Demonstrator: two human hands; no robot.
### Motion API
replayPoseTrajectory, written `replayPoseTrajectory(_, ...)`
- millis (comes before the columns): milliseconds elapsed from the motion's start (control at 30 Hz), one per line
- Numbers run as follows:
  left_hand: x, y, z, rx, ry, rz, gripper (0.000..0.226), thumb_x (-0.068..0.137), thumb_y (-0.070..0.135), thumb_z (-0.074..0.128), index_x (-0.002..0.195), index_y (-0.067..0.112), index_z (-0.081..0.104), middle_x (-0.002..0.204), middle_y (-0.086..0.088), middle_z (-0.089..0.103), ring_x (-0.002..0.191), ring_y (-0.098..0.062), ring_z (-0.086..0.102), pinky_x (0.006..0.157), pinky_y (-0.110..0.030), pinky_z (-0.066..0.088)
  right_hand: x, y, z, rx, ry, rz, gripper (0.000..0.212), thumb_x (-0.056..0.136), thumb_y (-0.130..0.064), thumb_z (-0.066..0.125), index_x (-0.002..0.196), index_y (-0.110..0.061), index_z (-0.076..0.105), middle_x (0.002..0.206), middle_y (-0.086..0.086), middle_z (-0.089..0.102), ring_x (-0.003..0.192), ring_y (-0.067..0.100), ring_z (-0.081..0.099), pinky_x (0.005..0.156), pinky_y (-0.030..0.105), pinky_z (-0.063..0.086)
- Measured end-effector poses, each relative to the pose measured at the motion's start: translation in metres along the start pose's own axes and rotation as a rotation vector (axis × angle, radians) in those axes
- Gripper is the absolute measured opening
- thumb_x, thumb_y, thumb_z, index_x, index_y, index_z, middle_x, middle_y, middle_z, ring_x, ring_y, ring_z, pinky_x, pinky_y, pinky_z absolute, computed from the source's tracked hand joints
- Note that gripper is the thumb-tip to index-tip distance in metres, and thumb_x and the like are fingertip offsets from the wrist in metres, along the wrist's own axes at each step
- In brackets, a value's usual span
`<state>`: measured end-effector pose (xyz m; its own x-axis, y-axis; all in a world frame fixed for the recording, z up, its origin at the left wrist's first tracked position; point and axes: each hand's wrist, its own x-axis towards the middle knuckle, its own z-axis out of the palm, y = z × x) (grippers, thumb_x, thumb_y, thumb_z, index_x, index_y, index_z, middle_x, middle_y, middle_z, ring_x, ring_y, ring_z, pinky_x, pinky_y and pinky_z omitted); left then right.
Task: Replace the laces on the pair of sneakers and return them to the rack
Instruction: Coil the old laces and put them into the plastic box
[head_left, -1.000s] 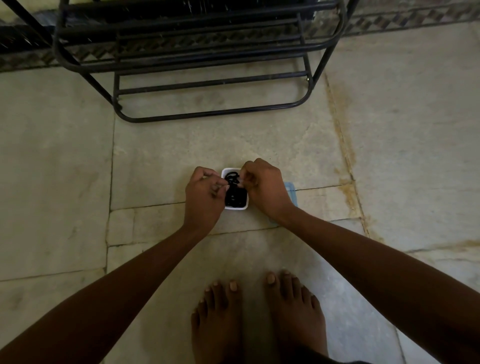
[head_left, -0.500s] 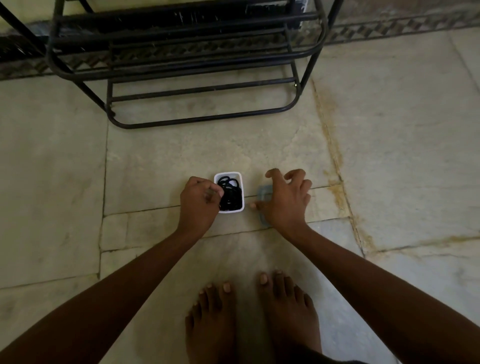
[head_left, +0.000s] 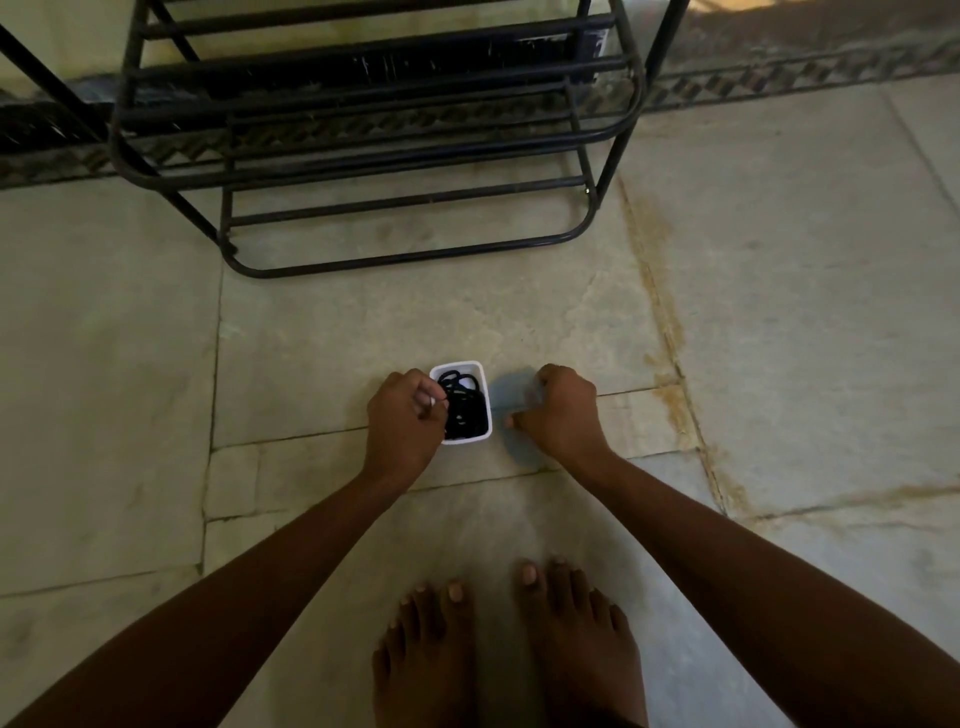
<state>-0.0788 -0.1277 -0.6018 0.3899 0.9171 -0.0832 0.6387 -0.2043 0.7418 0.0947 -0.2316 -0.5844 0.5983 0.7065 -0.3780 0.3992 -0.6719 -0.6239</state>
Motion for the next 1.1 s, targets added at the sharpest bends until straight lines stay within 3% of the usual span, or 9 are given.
replayPoseTrajectory(67,0.0,-0.001,0.001,-0.021,0.001,-0.002,0.027,0.078,-0.004,0.076,0.075,0.02,0.065,0.077,-0.002,0.061,0.06,-0.004,0.056,0.063,-0.007,0.043,0.002,-0.006,0.004,0.03,0.066,-0.098,0.011,0.076,0.001,0.069,0.085,-0.002,0.065,0.079,0.005,0.058,0.073,0.02,0.056,0.058,0.024,0.035)
replayPoseTrajectory(200,-0.002,0.0,0.004,-0.049,-0.017,-0.005,0.03,0.08,0.0,0.078,0.075,0.025,0.063,0.077,-0.002,0.061,0.061,-0.007,0.059,0.062,-0.011,0.045,0.0,-0.026,0.011,0.03,0.073,-0.259,0.021,0.086,0.002,0.056,0.103,-0.002,0.067,0.089,0.006,0.047,0.084,0.019,0.048,0.063,0.01,0.034)
replayPoseTrajectory(300,-0.002,0.001,0.004,-0.09,-0.014,-0.012,0.024,0.082,0.005,0.08,0.079,0.024,0.065,0.08,-0.001,0.063,0.066,-0.01,0.063,0.064,-0.022,0.052,-0.008,-0.033,0.021,-0.045,0.006,-0.291,0.045,0.093,-0.017,0.051,0.137,-0.014,0.058,0.124,0.012,0.045,0.113,0.026,0.042,0.095,0.035,0.045)
replayPoseTrajectory(433,-0.001,0.001,0.004,-0.119,-0.007,-0.012,0.012,0.082,0.008,0.082,0.083,0.015,0.073,0.082,0.001,0.067,0.073,-0.001,0.064,0.065,-0.016,0.051,-0.016,-0.033,0.027,-0.189,-0.126,-0.234,0.059,0.099,-0.037,0.043,0.156,-0.027,0.031,0.163,0.008,0.018,0.146,0.032,0.016,0.114,0.055,0.022)
replayPoseTrajectory(567,0.0,0.0,0.003,-0.141,0.01,-0.044,0.019,0.081,0.001,0.078,0.082,0.019,0.072,0.082,0.002,0.07,0.072,-0.003,0.067,0.067,-0.022,0.056,-0.017,-0.034,0.023,-0.087,-0.175,-0.189,0.068,0.093,-0.047,0.03,0.157,-0.025,0.032,0.154,0.008,0.034,0.137,0.029,0.038,0.112,0.054,0.031)
replayPoseTrajectory(667,-0.001,0.001,0.002,-0.149,-0.012,-0.038,0.024,0.083,-0.001,0.077,0.084,0.022,0.07,0.079,0.005,0.07,0.071,-0.004,0.068,0.067,-0.029,0.06,-0.014,-0.03,0.023,-0.1,-0.149,-0.244,0.056,0.103,-0.033,0.045,0.155,-0.016,0.036,0.139,0.016,0.04,0.119,0.035,0.05,0.105,0.047,0.045)
replayPoseTrajectory(833,-0.002,0.005,-0.002,-0.139,0.026,-0.036,0.029,0.085,-0.006,0.071,0.094,0.021,0.066,0.082,0.016,0.065,0.075,0.006,0.063,0.066,-0.02,0.058,-0.011,-0.027,0.024,-0.081,-0.114,-0.315,0.052,0.103,-0.019,0.053,0.153,-0.015,0.039,0.126,0.015,0.046,0.107,0.026,0.054,0.099,0.028,0.045)
replayPoseTrajectory(1000,-0.002,0.001,-0.004,-0.248,-0.007,-0.108,0.008,0.102,0.013,0.06,0.103,0.02,0.064,0.09,-0.002,0.07,0.076,-0.016,0.074,0.06,-0.046,0.064,-0.014,-0.026,0.022,-0.01,-0.114,-0.306,0.059,0.097,-0.013,0.059,0.152,-0.02,0.039,0.123,0.01,0.049,0.097,0.014,0.047,0.092,0.021,0.043)
replayPoseTrajectory(1100,-0.001,0.001,-0.006,-0.261,-0.025,-0.134,0.023,0.091,0.026,0.077,0.109,0.029,0.061,0.088,0.002,0.07,0.08,-0.019,0.074,0.063,-0.048,0.064,-0.013,-0.025,0.024,0.002,-0.116,-0.297,0.068,0.093,-0.013,0.063,0.154,-0.02,0.036,0.125,0.011,0.053,0.104,0.02,0.053,0.094,0.026,0.048)
